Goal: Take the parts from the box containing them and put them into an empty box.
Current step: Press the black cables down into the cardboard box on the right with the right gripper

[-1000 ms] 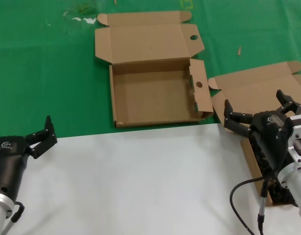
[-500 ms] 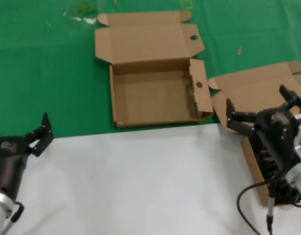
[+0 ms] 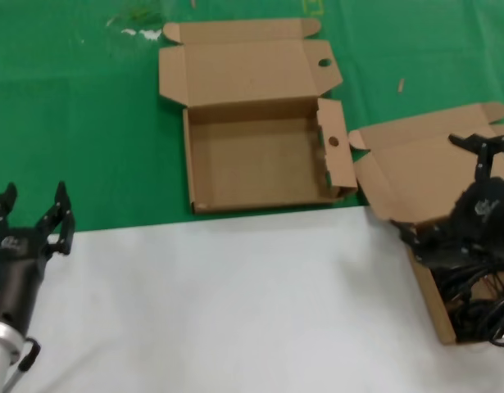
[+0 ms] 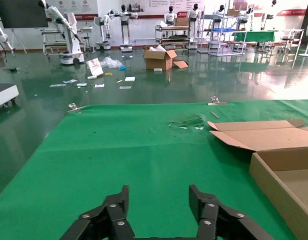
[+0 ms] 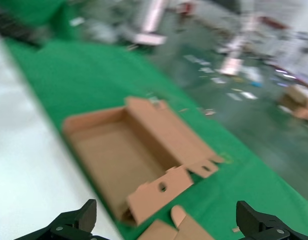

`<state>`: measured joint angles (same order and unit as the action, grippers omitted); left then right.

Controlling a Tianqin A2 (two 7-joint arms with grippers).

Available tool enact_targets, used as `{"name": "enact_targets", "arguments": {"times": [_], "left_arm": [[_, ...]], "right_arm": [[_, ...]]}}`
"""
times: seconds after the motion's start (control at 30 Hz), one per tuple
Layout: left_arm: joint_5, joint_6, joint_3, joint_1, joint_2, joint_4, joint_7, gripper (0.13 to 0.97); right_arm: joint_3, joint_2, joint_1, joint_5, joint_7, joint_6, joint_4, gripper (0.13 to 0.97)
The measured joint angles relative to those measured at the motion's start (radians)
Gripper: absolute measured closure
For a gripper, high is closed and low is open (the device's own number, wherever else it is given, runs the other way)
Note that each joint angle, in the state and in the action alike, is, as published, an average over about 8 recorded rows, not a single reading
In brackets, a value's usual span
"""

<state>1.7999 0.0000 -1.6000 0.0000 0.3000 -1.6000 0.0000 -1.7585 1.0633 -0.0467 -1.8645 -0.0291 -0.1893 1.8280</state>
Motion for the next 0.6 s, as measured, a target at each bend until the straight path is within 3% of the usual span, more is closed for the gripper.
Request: {"name": "enact_targets", "arguments": {"times": [0.2,0.43,0.6], "left_arm": [[0.0,0.0,0.0,0.0,0.0,0.0,0.0,0.674],[0.0,0.0,0.0,0.0,0.0,0.0,0.0,0.821],[0.0,0.0,0.0,0.0,0.0,0.0,0.0,0.833]], "right_arm": [[0.051,0.119,0.036,0.003,0.116,-0.242,-0.038,0.129],[0.005,0.156,0.195,0.051,0.254,-0.524,-0.14,0.129],[-0.053,0.136,0.327,0.117,0.334,-0.692,-0.228,0.129]]}}
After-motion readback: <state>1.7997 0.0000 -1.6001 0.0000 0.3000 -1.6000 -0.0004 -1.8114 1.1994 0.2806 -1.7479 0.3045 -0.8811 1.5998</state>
